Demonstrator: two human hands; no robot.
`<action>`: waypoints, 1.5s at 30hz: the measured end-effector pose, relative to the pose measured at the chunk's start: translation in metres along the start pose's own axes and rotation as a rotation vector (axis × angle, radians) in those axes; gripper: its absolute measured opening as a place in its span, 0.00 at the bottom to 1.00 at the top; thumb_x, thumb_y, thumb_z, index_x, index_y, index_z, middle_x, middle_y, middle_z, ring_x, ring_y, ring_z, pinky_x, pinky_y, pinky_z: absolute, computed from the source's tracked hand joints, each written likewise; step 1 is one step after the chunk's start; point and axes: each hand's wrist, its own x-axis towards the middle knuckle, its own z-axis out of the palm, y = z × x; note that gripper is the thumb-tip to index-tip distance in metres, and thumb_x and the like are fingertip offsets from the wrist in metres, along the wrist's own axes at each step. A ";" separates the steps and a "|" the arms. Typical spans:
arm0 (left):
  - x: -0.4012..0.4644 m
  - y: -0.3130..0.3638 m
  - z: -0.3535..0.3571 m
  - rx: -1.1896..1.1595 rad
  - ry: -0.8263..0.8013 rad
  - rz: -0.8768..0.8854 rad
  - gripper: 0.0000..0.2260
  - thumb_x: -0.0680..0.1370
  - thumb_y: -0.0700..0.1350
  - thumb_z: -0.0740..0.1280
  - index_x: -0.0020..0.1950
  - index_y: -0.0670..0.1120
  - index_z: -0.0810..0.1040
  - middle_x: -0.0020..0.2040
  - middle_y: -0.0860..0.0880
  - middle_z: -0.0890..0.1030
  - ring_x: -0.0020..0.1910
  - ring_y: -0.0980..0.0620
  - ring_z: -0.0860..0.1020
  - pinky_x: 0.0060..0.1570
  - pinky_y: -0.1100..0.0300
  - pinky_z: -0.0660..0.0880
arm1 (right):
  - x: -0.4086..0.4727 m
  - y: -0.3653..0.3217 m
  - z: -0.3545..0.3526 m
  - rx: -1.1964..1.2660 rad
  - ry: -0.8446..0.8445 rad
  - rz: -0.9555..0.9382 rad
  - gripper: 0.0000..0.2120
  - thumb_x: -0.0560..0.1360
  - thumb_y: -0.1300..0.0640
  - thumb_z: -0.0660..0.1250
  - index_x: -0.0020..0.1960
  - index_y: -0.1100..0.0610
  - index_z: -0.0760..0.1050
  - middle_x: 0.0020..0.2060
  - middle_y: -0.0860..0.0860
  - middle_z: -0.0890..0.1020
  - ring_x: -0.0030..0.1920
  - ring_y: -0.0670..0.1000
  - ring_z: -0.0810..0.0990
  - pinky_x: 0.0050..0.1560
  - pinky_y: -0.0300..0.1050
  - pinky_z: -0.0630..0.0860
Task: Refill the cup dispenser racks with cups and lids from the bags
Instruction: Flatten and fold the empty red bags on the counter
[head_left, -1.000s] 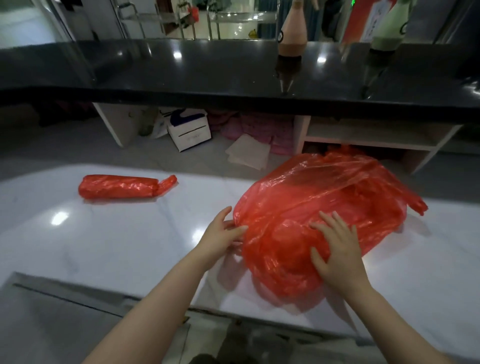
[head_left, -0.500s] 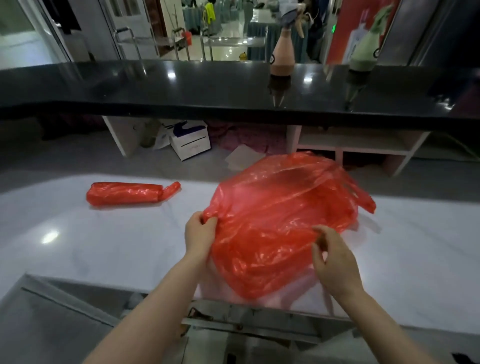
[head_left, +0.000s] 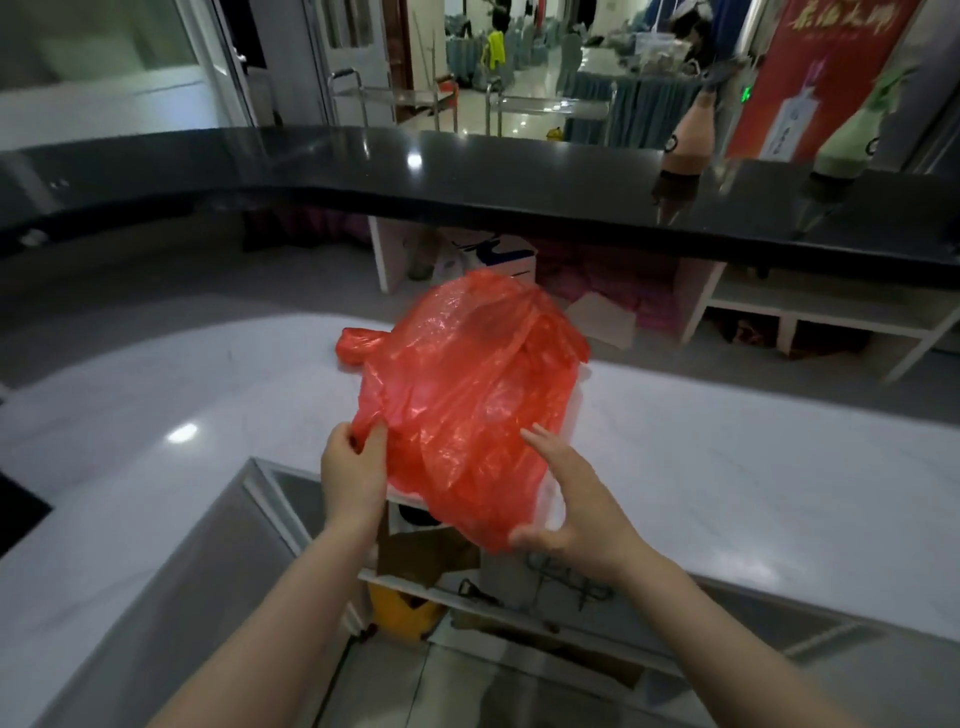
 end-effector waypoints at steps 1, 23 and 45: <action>-0.004 0.002 -0.008 -0.022 -0.028 -0.001 0.06 0.80 0.56 0.61 0.45 0.56 0.71 0.47 0.53 0.78 0.47 0.53 0.78 0.45 0.56 0.75 | 0.002 -0.013 0.011 -0.061 -0.043 -0.049 0.49 0.60 0.27 0.69 0.72 0.30 0.44 0.75 0.37 0.48 0.75 0.42 0.48 0.73 0.45 0.50; 0.016 0.087 -0.014 0.134 -0.504 0.239 0.14 0.74 0.46 0.69 0.58 0.51 0.74 0.47 0.52 0.82 0.44 0.50 0.79 0.41 0.57 0.75 | 0.067 -0.127 -0.091 0.463 0.456 0.042 0.14 0.71 0.65 0.72 0.49 0.48 0.78 0.45 0.48 0.84 0.46 0.47 0.83 0.46 0.42 0.80; 0.126 0.136 0.004 0.072 -0.041 0.128 0.07 0.75 0.35 0.63 0.44 0.44 0.80 0.37 0.44 0.80 0.33 0.46 0.77 0.37 0.54 0.76 | 0.044 -0.027 -0.263 1.302 0.818 0.325 0.07 0.81 0.54 0.57 0.50 0.57 0.70 0.35 0.58 0.84 0.32 0.55 0.82 0.38 0.48 0.78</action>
